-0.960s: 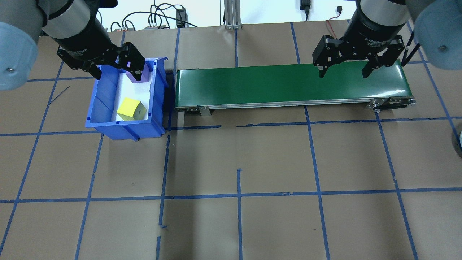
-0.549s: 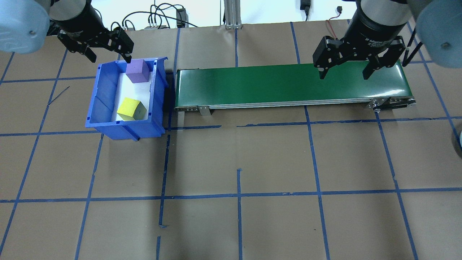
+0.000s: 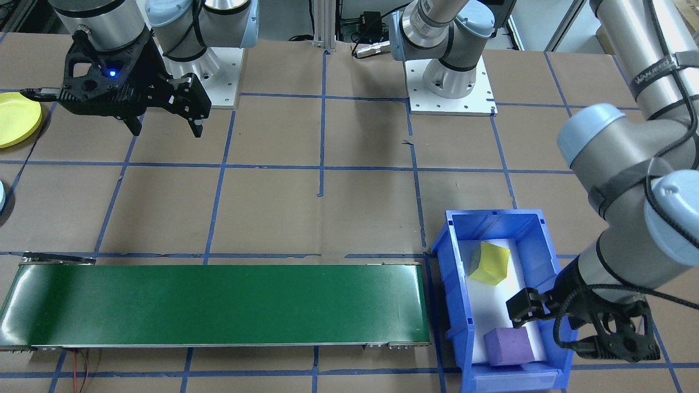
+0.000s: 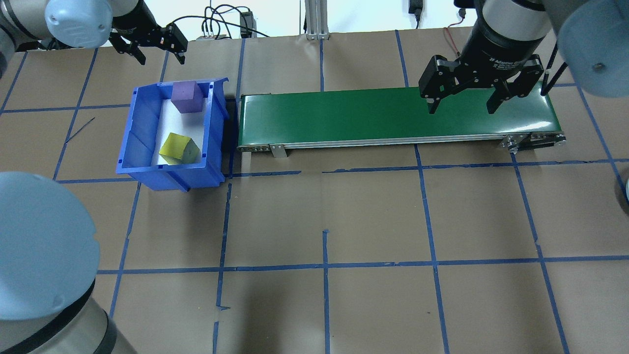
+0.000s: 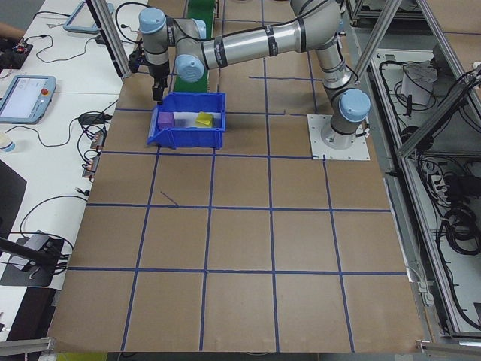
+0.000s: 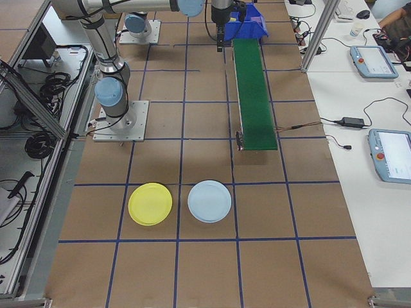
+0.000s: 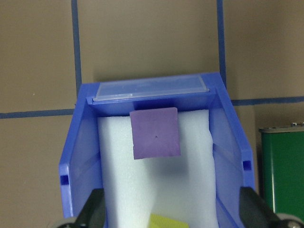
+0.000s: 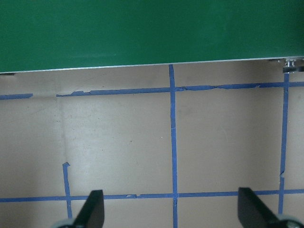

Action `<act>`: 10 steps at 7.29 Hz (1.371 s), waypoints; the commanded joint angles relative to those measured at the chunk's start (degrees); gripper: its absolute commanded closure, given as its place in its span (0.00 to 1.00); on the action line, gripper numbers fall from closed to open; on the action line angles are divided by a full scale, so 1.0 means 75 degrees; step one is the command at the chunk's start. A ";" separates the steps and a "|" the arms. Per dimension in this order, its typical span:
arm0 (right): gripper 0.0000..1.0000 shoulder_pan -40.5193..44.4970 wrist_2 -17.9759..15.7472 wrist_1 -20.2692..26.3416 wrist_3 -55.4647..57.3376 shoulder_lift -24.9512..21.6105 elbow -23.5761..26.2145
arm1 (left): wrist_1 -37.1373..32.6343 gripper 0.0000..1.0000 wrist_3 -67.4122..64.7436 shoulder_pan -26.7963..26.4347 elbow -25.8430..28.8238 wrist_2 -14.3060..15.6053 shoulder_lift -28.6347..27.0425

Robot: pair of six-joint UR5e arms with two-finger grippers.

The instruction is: Move block left to right into plate

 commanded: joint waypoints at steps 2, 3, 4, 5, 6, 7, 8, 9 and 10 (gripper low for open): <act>0.00 0.0008 -0.0096 -0.0032 0.0008 0.0009 0.0023 | 0.0687 0.00 -0.0035 0.0023 0.0040 0.0004 -0.0874; 0.00 0.0008 -0.0086 -0.0020 -0.0004 0.0009 0.0023 | 0.0908 0.00 -0.0059 0.0023 -0.0053 -0.0007 -0.1108; 0.00 0.0008 -0.0086 -0.0008 -0.0016 0.0009 0.0023 | 0.1317 0.00 -0.0070 0.0023 -0.0390 -0.0019 -0.1226; 0.00 0.0008 -0.0086 -0.0008 -0.0027 0.0009 0.0023 | 0.1831 0.00 -0.0059 0.0023 -0.0603 -0.0019 -0.1378; 0.00 0.0020 -0.0028 -0.0008 -0.0004 0.0009 0.0035 | 0.1836 0.04 -0.0059 0.0023 -0.0616 0.0004 -0.1472; 0.00 0.0008 -0.0097 -0.0008 0.0007 0.0009 0.0023 | 0.1813 0.22 0.0022 0.0023 -0.0628 0.0004 -0.1438; 0.00 0.0008 -0.0086 -0.0008 -0.0004 0.0009 0.0035 | 0.1767 0.48 0.0058 0.0023 -0.0617 0.0016 -0.1334; 0.00 0.0008 -0.0039 -0.0008 -0.0004 0.0009 0.0035 | 0.1696 0.57 0.0035 0.0023 -0.0617 0.0016 -0.1205; 0.00 0.0008 -0.0016 -0.0008 -0.0004 0.0009 0.0035 | 0.1475 0.58 -0.0011 0.0023 -0.0570 0.0027 -0.0960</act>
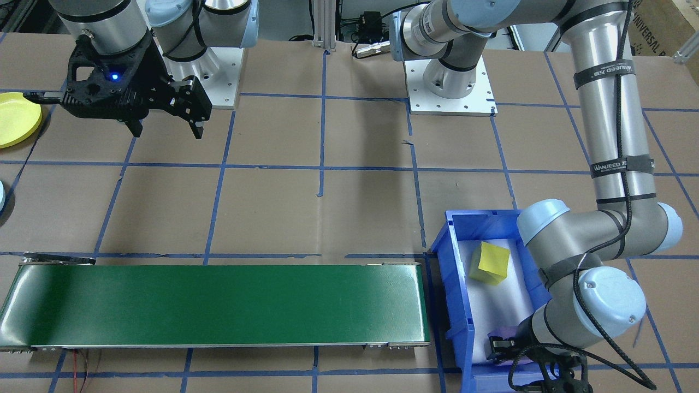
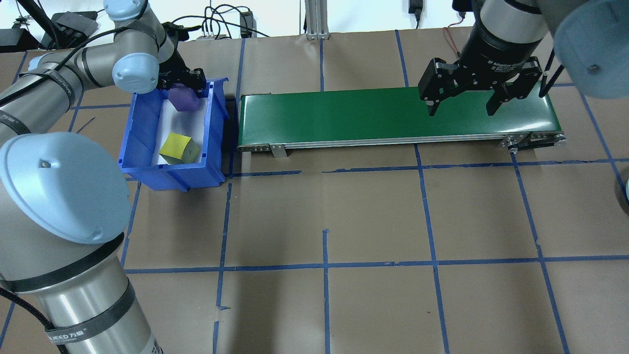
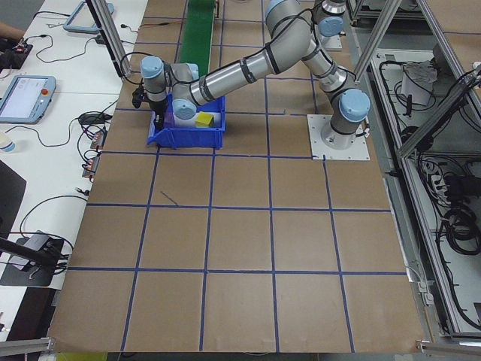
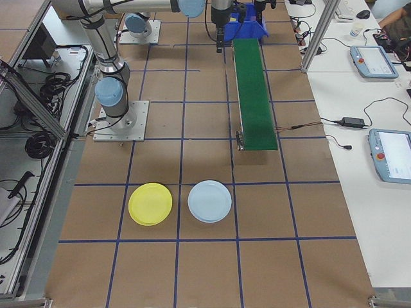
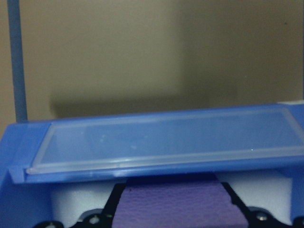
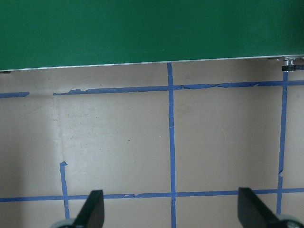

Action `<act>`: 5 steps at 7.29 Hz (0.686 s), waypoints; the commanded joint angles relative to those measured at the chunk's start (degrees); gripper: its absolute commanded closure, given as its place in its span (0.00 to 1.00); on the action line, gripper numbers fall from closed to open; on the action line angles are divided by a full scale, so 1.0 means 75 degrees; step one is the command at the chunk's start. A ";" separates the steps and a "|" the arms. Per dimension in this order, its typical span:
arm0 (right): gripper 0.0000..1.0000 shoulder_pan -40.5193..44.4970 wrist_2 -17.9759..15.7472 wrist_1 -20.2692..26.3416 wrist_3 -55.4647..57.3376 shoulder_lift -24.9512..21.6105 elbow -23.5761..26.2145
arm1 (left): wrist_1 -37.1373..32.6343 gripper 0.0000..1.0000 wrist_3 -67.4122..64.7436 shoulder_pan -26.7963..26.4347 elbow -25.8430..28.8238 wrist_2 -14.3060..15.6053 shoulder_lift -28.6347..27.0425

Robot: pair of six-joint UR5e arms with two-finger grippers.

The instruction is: Move block left to right into plate

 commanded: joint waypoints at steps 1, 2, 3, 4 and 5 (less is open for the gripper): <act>0.00 -0.0001 0.0045 -0.0011 -0.0001 0.0012 0.0002 | -0.0749 0.58 -0.0082 0.0000 0.0046 0.0010 0.0703; 0.00 -0.0012 0.0057 -0.0023 -0.0001 0.0024 0.0002 | -0.1706 0.58 -0.0210 -0.0012 0.0047 0.0022 0.1392; 0.00 -0.0024 0.0057 -0.0035 -0.0001 0.0024 0.0002 | -0.2133 0.58 -0.0478 -0.0093 0.0047 0.0011 0.1886; 0.00 -0.0024 0.0057 -0.0035 0.0011 0.0024 0.0002 | -0.2045 0.58 -0.0574 -0.0396 0.0081 0.0022 0.1984; 0.00 -0.0024 0.0057 -0.0035 -0.0001 0.0024 0.0002 | -0.1893 0.58 -0.1410 -0.1095 0.0105 0.0080 0.1927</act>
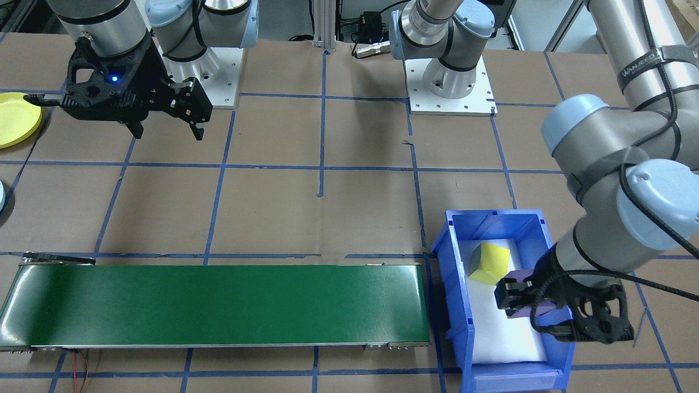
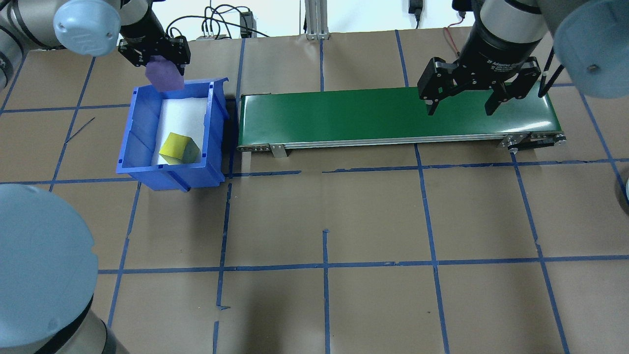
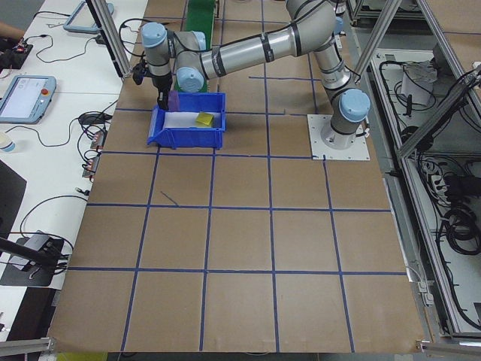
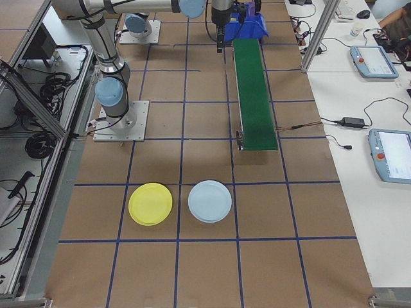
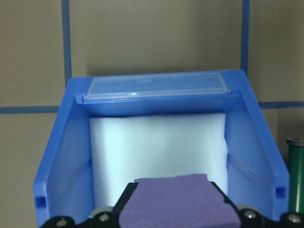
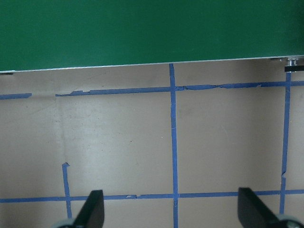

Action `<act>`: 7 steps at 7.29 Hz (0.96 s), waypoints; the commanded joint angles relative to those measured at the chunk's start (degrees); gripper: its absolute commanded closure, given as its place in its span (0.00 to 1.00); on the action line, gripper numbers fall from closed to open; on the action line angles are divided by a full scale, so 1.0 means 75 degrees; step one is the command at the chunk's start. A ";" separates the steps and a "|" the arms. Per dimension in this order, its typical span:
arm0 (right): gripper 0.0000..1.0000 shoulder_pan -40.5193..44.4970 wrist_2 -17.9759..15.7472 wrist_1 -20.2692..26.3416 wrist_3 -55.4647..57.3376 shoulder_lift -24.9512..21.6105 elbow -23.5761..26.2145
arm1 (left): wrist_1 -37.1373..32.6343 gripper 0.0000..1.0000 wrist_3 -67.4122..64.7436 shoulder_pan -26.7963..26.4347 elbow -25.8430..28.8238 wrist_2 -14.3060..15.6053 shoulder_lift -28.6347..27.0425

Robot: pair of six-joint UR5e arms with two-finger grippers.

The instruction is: Move block left to right into plate

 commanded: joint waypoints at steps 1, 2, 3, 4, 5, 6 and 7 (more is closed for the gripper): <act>0.00 -0.0003 0.0001 -0.0002 0.0006 0.0001 0.0000 | 0.0324 0.58 -0.1111 -0.1174 -0.0019 0.0000 -0.0073; 0.00 -0.0003 0.0001 -0.0002 0.0006 0.0001 0.0000 | 0.0791 0.58 -0.1220 -0.1713 -0.0007 -0.0047 -0.0445; 0.00 -0.0003 0.0001 -0.0002 -0.0005 0.0001 0.0000 | 0.1143 0.58 -0.1372 -0.2078 -0.0089 0.0022 -0.0774; 0.00 -0.0003 0.0001 -0.0002 -0.0005 0.0001 0.0000 | 0.1367 0.62 -0.1489 -0.2094 -0.0101 0.0034 -0.0998; 0.00 -0.0003 0.0001 -0.0002 -0.0005 0.0001 0.0000 | 0.1416 0.62 -0.1444 -0.2117 -0.0345 0.0034 -0.1116; 0.00 -0.0003 0.0001 -0.0002 -0.0005 0.0001 0.0000 | 0.1695 0.61 -0.1443 -0.2175 -0.0823 0.0023 -0.1047; 0.00 -0.0003 -0.0011 -0.0002 -0.0005 0.0001 0.0000 | 0.1814 0.61 -0.1525 -0.2280 -0.1036 0.0034 -0.1024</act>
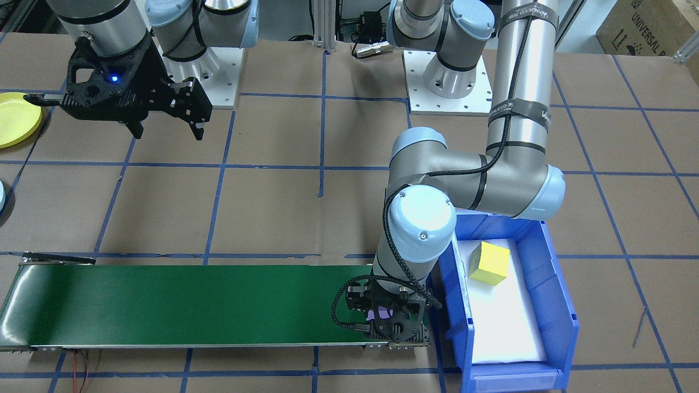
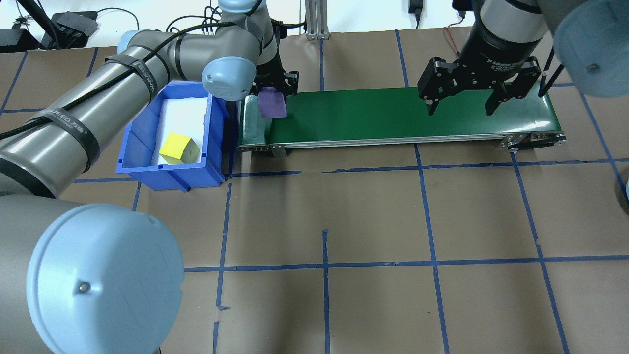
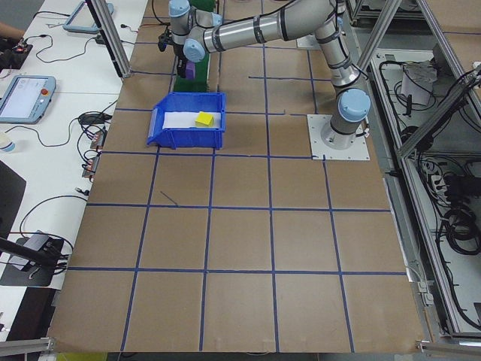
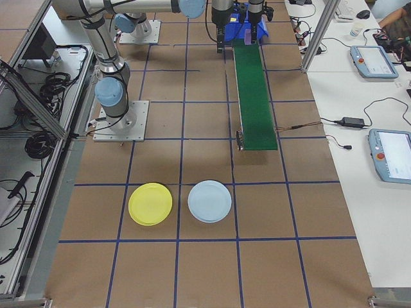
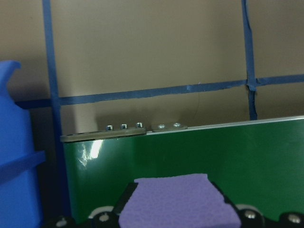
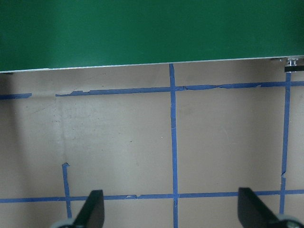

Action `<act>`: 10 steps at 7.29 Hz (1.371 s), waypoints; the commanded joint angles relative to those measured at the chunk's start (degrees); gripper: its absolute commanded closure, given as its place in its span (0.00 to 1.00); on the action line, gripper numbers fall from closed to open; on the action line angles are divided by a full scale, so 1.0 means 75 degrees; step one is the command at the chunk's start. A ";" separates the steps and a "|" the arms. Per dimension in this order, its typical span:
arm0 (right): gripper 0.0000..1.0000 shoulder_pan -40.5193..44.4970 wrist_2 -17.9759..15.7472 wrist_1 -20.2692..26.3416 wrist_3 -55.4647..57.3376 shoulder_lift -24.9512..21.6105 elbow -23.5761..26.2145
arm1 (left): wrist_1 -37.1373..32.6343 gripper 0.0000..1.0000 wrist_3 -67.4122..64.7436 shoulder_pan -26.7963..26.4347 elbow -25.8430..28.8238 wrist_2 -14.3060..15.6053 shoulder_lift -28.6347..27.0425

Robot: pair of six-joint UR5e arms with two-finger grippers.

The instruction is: Move block left to right into plate

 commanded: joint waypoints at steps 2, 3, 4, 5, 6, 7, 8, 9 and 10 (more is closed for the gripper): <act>0.00 0.0000 -0.0010 0.0000 0.0000 0.0000 0.0000 | 0.0246 0.55 -0.0055 -0.0151 -0.0317 0.0006 0.0150; 0.00 0.0000 -0.0010 0.0000 0.0000 0.0000 0.0000 | 0.0525 0.03 -0.0043 -0.0151 -0.0387 0.0018 0.0197; 0.00 0.0000 -0.0010 0.0000 0.0000 0.0000 0.0000 | 0.0586 0.00 -0.0078 -0.0151 -0.0377 -0.0005 0.0291; 0.00 0.0000 -0.0010 0.0000 0.0000 0.0000 0.0000 | 0.0598 0.00 -0.0194 -0.0151 -0.0307 -0.0052 0.0419; 0.00 -0.0012 -0.0010 0.0000 0.0000 0.0000 0.0012 | 0.0598 0.00 -0.0207 -0.0151 -0.0248 -0.0075 0.0815; 0.00 -0.0012 -0.0010 0.0000 0.0000 0.0000 0.0012 | 0.0552 0.00 -0.0173 -0.0139 -0.0236 -0.0075 0.1225; 0.00 -0.0012 -0.0010 0.0000 0.0000 0.0000 0.0012 | 0.0435 0.00 -0.0103 -0.0069 -0.0247 -0.0052 0.1554; 0.00 -0.0023 -0.0021 0.0035 -0.0012 0.0000 0.0012 | -0.0088 0.00 -0.0056 0.0279 -0.0259 -0.0052 0.1743; 0.00 -0.0035 -0.0010 0.0035 -0.0012 0.0000 0.0000 | -0.0453 0.00 -0.0020 0.0828 -0.0259 -0.0052 0.1942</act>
